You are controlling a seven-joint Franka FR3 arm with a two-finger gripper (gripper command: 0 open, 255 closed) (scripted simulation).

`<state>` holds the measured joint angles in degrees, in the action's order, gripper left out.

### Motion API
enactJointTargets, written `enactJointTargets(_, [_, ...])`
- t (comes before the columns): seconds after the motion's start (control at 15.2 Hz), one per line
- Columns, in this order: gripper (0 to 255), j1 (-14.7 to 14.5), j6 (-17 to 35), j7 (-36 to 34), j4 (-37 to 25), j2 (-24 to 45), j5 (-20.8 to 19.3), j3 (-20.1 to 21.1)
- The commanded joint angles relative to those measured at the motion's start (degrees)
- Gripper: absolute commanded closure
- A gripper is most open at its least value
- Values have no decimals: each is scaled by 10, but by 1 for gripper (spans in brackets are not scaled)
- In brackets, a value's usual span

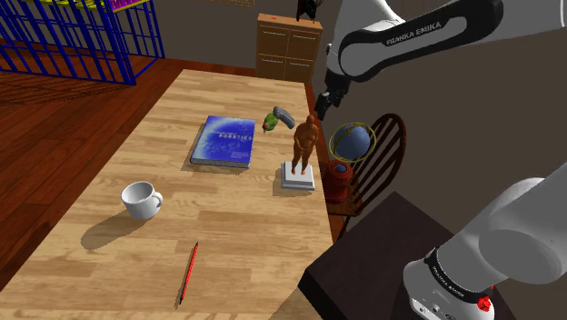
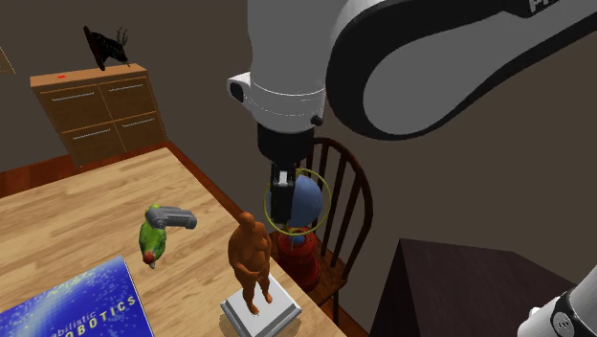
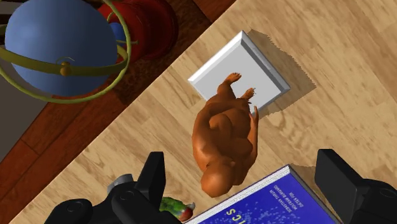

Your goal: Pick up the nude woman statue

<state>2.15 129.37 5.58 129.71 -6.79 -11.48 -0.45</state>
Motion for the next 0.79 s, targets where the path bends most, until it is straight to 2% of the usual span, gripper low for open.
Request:
enactJointTargets(0.0, [0,2,22,-6,-32,51,-10,0])
enactJointTargets(0.33, [0,3,61,-19,-102,152,-33,-4])
enactJointTargets(0.73, [0,3,101,-32,-87,178,-43,-7])
